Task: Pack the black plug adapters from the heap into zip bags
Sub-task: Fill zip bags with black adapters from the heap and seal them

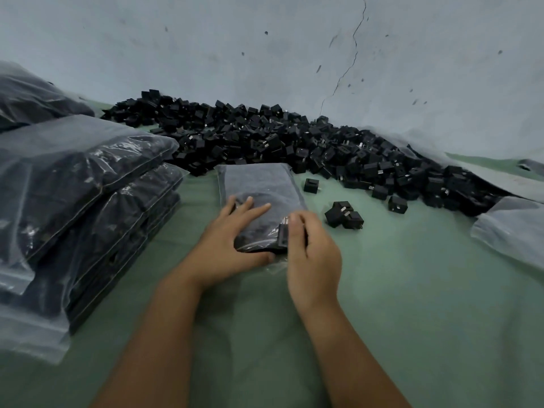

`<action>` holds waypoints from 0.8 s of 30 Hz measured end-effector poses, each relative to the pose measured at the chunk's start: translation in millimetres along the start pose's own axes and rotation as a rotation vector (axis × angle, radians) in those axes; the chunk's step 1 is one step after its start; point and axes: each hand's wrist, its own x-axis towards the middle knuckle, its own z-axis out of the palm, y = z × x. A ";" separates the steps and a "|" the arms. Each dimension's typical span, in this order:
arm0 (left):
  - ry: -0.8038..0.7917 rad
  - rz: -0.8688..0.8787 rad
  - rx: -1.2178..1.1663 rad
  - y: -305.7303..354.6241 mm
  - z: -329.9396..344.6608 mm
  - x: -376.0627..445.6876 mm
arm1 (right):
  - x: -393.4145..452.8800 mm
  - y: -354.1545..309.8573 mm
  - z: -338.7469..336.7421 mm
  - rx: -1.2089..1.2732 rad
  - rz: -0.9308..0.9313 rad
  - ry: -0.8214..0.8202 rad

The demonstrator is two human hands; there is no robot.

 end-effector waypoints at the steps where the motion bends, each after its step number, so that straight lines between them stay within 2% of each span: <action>1: -0.014 0.000 0.040 -0.4 -0.5 0.5 | 2.1 3.0 -1.6 0.037 0.055 0.015; 3: 0.041 -0.008 0.022 -1.1 2.2 2.4 | 4.5 4.9 -3.4 0.078 0.094 0.034; 6: 0.204 -0.051 -0.215 1.6 9.0 5.5 | 2.5 -0.4 -1.4 0.104 0.084 -0.052; 10: 0.310 -0.111 -0.421 10.6 13.9 11.2 | -2.6 -5.3 6.0 0.051 0.058 -0.128; 12: 0.372 -0.139 -0.516 12.3 15.7 13.6 | -2.7 -7.2 9.9 0.038 0.107 -0.131; 18: 0.445 -0.146 -0.578 9.0 20.7 16.4 | -1.5 -13.8 16.9 0.135 0.243 -0.135; 21: 0.448 -0.151 -0.568 6.8 21.4 17.4 | -4.2 -14.0 13.3 -0.008 0.153 -0.135; 24: 0.427 -0.136 -0.555 4.7 20.4 18.0 | -7.8 -17.1 4.6 -0.168 -0.035 -0.141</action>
